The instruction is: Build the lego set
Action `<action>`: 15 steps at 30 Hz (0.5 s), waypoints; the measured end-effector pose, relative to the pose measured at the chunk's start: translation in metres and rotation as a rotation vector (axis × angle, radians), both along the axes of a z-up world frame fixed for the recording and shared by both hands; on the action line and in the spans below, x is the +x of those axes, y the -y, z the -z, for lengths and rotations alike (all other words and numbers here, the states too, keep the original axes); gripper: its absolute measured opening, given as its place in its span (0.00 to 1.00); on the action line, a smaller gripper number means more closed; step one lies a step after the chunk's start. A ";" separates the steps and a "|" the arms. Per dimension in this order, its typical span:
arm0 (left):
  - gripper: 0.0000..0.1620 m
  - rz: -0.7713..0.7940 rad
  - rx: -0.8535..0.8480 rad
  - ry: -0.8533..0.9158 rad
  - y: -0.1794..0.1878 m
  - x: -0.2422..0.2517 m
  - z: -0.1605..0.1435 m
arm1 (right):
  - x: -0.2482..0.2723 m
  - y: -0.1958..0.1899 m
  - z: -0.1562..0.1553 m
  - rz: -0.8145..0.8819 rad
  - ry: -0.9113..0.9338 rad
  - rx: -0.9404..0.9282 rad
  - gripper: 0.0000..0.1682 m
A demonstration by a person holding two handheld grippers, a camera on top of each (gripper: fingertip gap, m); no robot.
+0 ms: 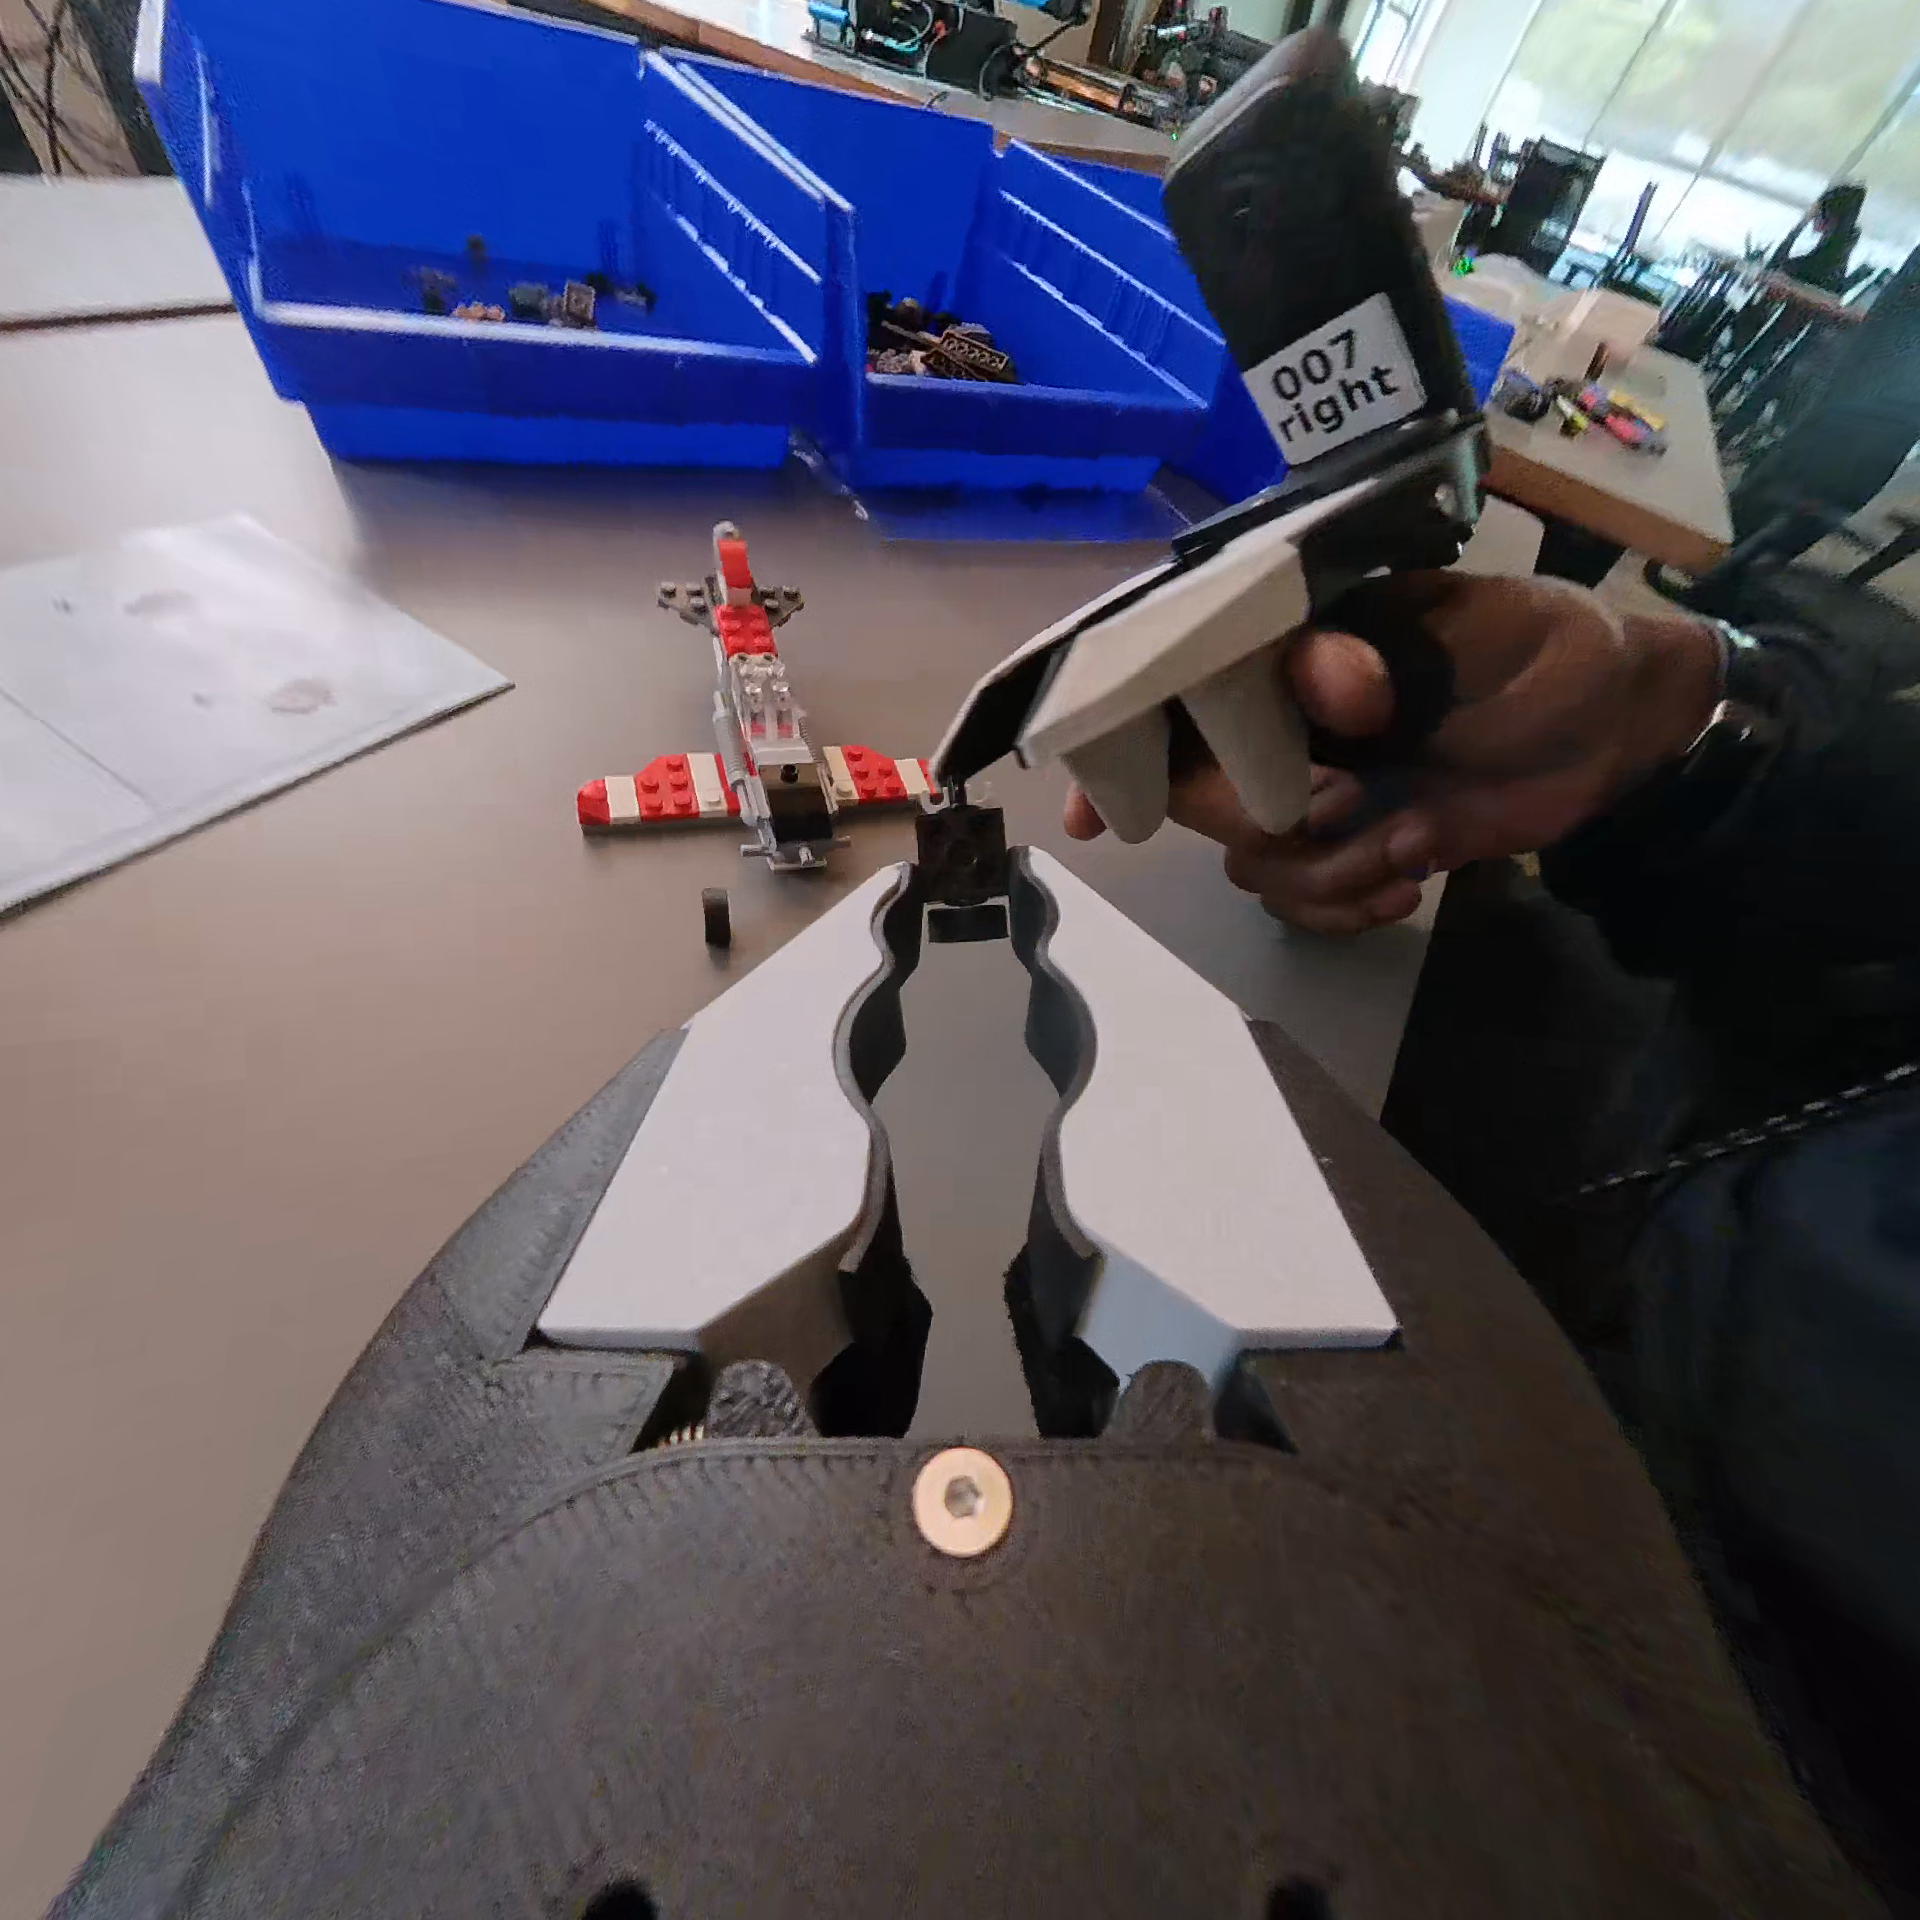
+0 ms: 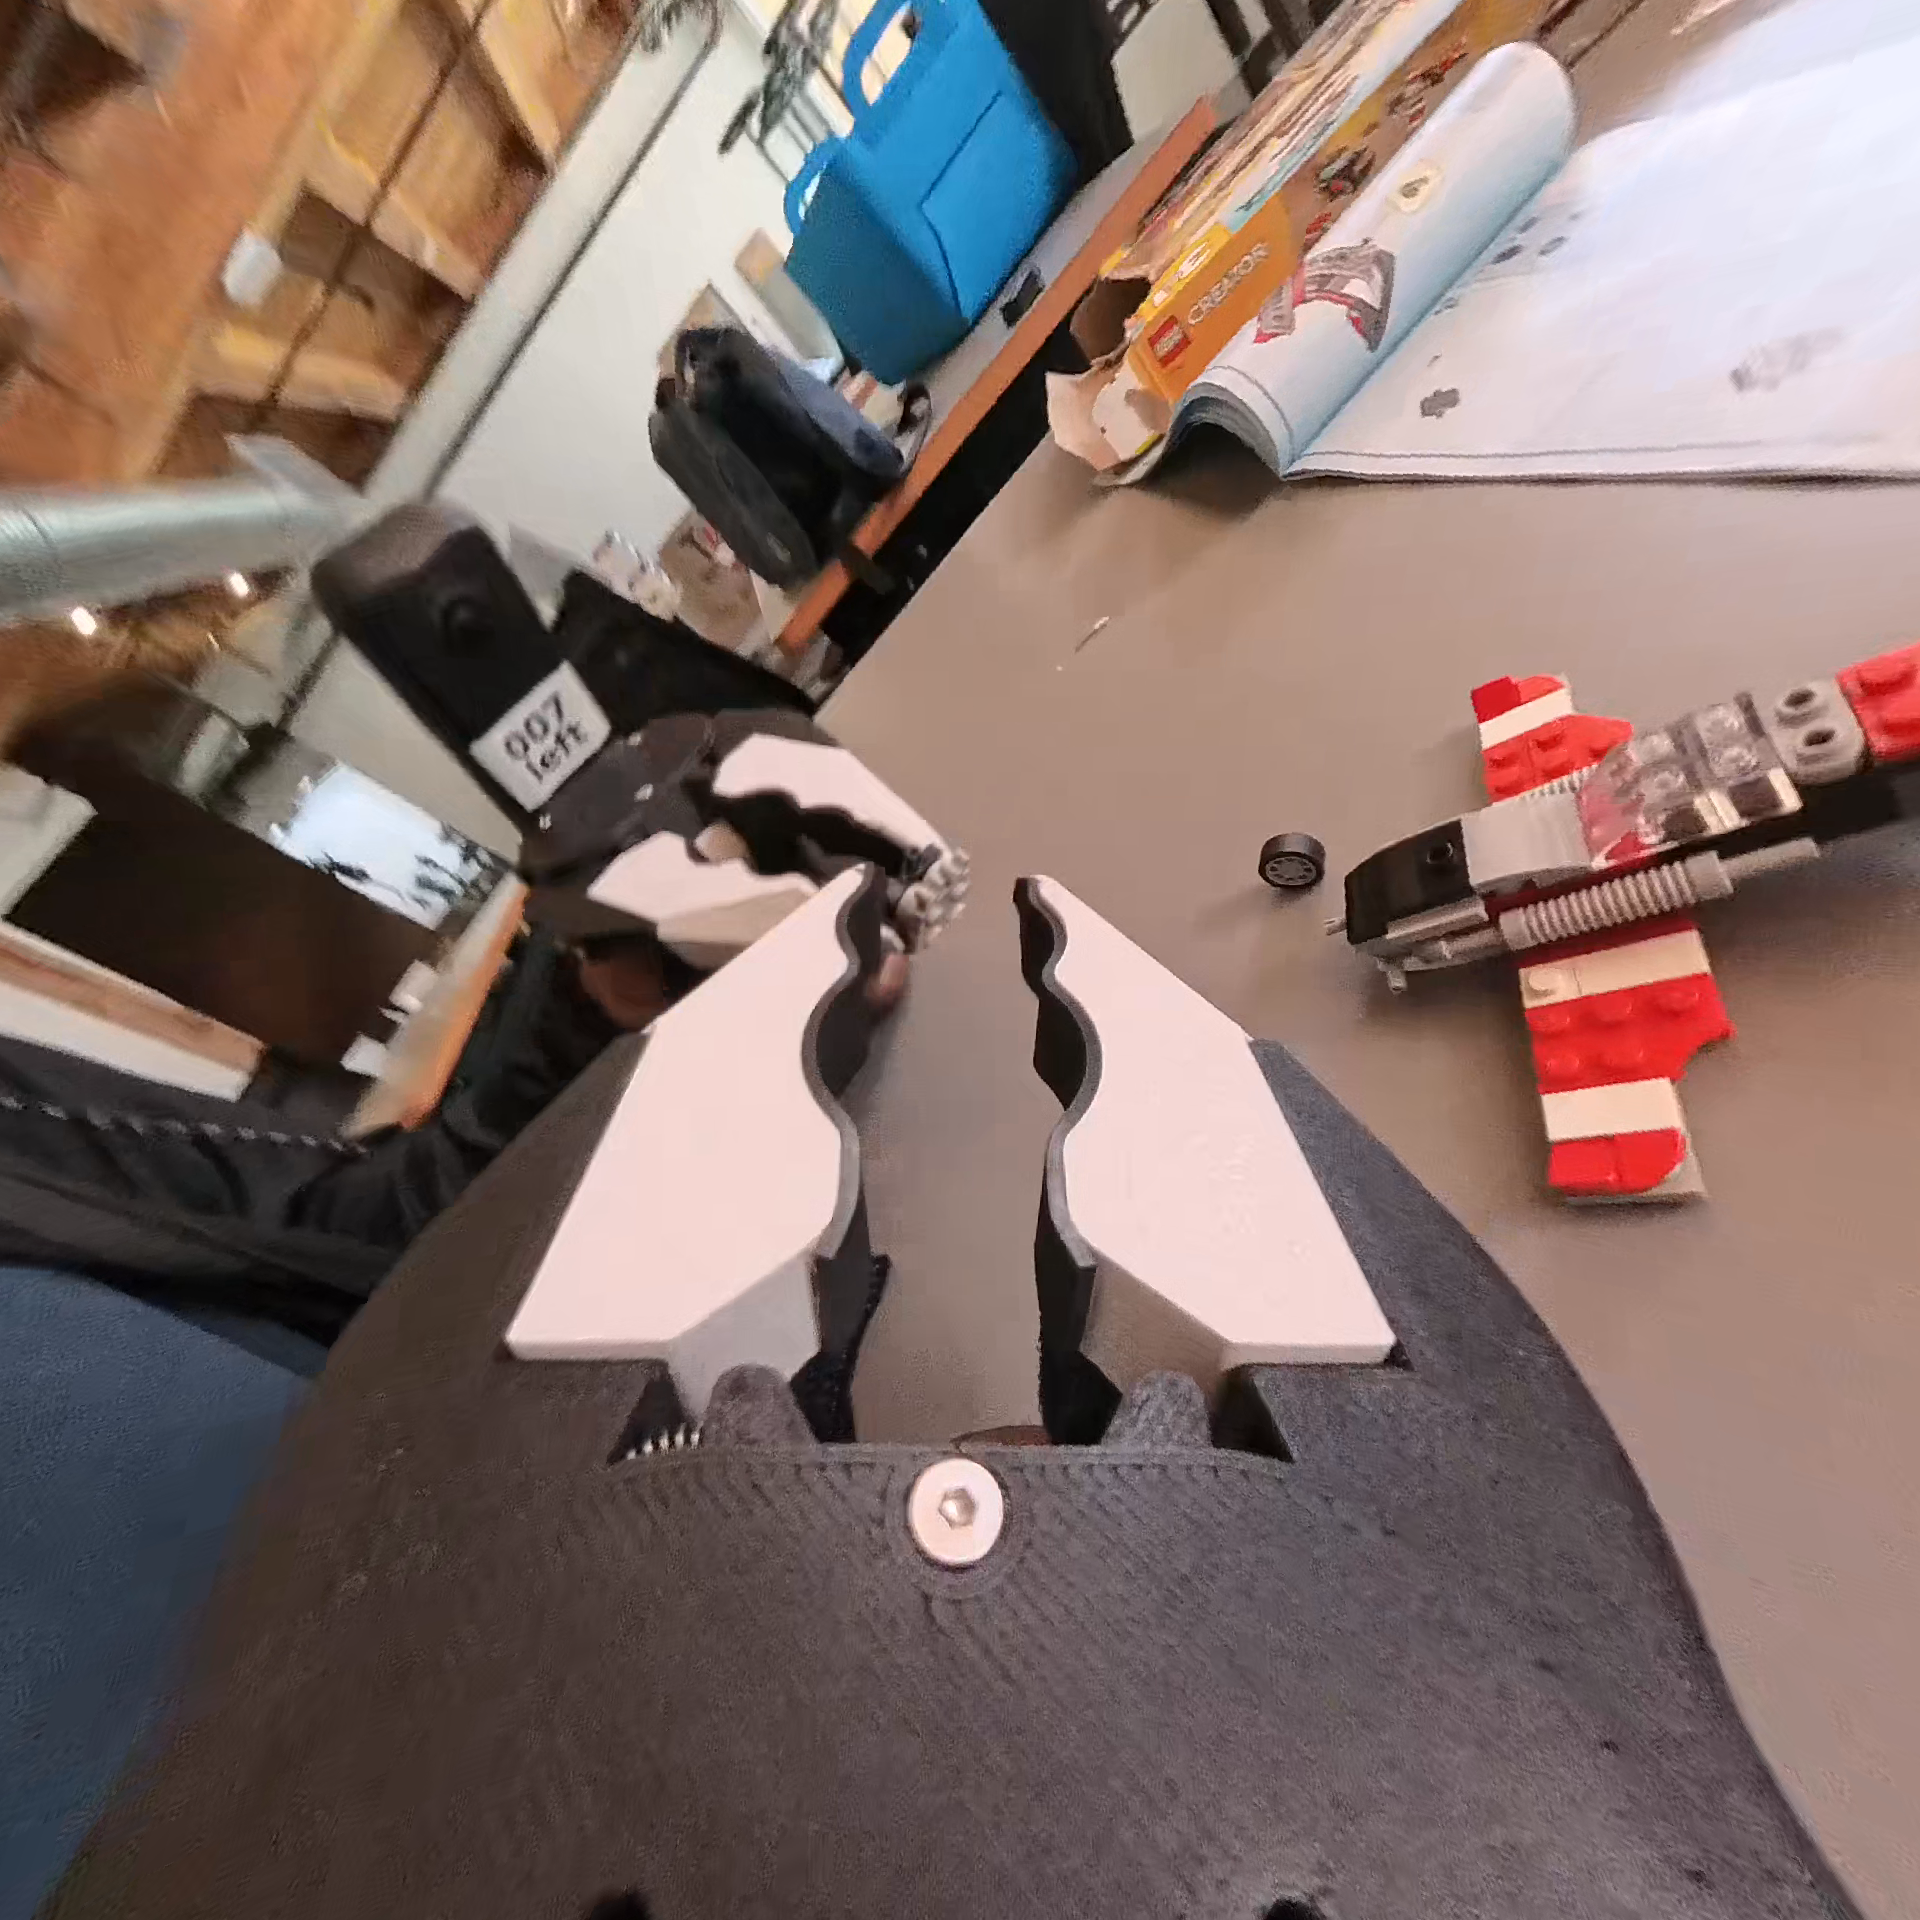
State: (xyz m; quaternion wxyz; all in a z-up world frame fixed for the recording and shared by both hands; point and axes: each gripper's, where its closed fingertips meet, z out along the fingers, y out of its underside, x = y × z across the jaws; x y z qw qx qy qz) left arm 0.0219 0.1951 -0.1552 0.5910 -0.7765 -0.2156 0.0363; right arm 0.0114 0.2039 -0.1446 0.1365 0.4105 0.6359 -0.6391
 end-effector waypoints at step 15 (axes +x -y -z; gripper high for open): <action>0.12 0.000 -0.010 -0.175 -0.005 0.002 -0.009 | 0.007 0.005 -0.007 -0.024 0.143 -0.194 0.07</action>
